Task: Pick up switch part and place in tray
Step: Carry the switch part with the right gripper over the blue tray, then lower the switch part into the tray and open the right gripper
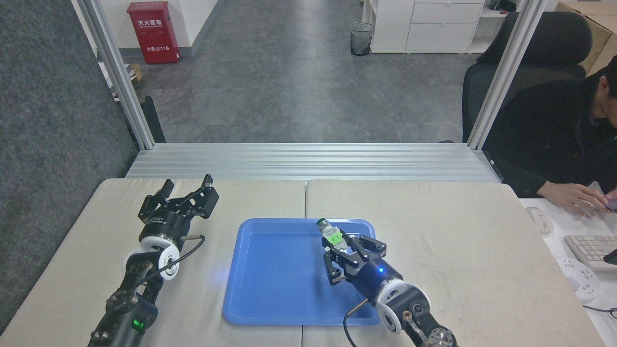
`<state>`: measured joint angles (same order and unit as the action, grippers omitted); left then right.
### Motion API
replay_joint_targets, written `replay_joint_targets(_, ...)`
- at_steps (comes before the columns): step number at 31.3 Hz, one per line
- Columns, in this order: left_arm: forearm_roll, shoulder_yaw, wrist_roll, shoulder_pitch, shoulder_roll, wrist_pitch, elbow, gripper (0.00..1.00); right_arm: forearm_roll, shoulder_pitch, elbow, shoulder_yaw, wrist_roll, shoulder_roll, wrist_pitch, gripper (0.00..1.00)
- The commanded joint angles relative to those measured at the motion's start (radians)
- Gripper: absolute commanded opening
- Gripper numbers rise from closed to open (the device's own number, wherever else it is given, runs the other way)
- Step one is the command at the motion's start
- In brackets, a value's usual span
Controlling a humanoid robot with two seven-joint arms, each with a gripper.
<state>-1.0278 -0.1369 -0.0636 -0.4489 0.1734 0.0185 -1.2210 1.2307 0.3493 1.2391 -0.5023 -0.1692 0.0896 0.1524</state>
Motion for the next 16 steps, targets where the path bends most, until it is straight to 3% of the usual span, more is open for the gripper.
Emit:
replay_joint_targets(1,0.000,0.000,0.001,0.001,0.000,0.000,0.000,1.00,0.122,-0.013,-0.099,-0.219,-0.015,-0.117,0.003,0.00)
replay_joint_targets(7,0.000,0.000,0.001,0.001,0.000,0.000,0.000,1.00,0.122,-0.021,-0.125,-0.199,-0.016,-0.105,-0.025,0.00)
replay_joint_targets(8,0.000,0.000,0.001,0.001,0.000,0.000,0.000,1.00,0.124,-0.015,-0.147,-0.193,-0.016,-0.105,-0.052,0.12)
replay_joint_targets(10,0.000,0.000,0.001,0.001,0.000,0.000,0.000,1.00,0.119,-0.010,-0.178,-0.176,-0.015,-0.108,-0.127,0.50)
replay_joint_targets(13,0.000,0.000,0.001,0.001,0.000,0.000,0.000,1.00,0.102,0.007,-0.184,-0.145,-0.015,-0.108,-0.168,0.92)
replay_joint_targets(14,0.000,0.000,0.001,-0.001,0.000,0.000,0.000,1.00,0.101,0.013,-0.187,-0.131,-0.015,-0.108,-0.169,0.98)
replay_joint_targets(16,0.000,0.000,0.001,-0.001,0.000,0.000,0.000,1.00,0.092,0.019,-0.187,-0.087,-0.015,-0.113,-0.171,0.98)
